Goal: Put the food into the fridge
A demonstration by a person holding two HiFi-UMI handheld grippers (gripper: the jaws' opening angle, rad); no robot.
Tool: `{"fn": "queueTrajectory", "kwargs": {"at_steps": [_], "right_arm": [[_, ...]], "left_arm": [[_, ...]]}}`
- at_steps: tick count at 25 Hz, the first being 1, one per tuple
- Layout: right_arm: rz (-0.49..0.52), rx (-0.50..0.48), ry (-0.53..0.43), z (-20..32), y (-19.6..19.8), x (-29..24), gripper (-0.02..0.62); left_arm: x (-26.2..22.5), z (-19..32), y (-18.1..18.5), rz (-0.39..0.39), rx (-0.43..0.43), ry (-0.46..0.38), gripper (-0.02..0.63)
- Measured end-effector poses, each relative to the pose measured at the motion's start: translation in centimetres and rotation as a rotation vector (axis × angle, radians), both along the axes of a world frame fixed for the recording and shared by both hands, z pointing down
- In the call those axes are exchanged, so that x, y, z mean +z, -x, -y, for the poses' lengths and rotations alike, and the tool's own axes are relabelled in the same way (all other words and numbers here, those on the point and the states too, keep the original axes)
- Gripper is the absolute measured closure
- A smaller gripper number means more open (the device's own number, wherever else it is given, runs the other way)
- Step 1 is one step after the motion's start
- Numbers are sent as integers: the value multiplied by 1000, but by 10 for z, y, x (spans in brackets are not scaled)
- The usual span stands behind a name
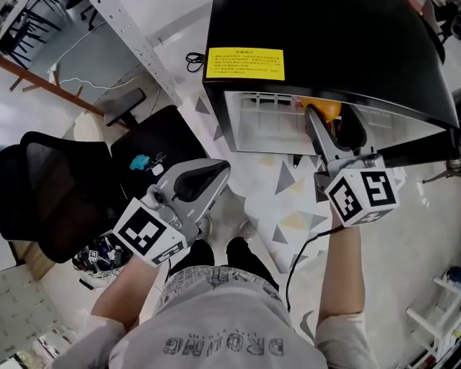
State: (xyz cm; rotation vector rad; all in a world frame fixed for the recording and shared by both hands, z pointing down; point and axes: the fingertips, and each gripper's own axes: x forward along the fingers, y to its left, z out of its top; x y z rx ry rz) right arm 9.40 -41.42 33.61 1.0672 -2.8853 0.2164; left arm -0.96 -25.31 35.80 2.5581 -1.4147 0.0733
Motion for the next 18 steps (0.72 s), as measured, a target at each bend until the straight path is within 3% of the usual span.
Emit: {"fn": "queueTrajectory", "kwargs": {"at_steps": [18], "right_arm": [[-193, 12, -102, 21, 22, 19, 322]], "left_arm": [[10, 8, 18, -18, -38, 22, 600]]}}
